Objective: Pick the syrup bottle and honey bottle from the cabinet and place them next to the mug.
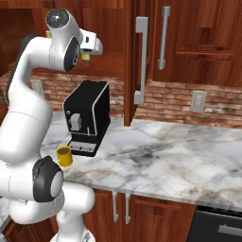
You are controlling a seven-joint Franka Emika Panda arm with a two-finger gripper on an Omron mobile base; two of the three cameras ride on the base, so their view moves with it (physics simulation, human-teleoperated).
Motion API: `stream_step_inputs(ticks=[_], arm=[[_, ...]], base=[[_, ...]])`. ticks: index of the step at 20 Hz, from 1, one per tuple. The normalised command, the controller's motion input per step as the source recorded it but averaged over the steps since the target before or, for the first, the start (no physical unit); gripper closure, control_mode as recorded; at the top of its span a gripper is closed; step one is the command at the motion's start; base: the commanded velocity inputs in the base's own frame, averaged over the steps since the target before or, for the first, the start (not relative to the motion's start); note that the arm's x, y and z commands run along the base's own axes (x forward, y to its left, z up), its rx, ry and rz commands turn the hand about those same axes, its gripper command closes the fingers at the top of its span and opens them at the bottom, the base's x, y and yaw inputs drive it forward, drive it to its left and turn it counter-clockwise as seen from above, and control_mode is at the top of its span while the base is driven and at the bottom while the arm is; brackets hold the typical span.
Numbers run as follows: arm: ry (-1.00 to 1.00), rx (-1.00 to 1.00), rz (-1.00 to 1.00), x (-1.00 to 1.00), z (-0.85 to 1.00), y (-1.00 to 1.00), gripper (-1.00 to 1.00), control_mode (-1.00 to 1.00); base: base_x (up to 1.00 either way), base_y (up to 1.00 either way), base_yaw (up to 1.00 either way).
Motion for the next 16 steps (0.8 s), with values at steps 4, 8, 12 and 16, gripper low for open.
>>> stream_step_inputs(ticks=[4,8,12,16], arm=[[0.00,0.00,0.00,0.28,-0.17,0.00,-1.00,-1.00],[0.00,0.00,0.02,0.30,-0.01,0.00,-1.00,-1.00],[0.00,0.00,0.08,0.31,0.00,0.00,-1.00,-1.00],[0.01,0.00,0.11,0.22,0.00,0.00,-1.00,-1.00]], base=[[0.00,0.00,0.00],[0.00,0.00,0.00],[0.00,0.00,0.00],[0.00,0.00,0.00]])
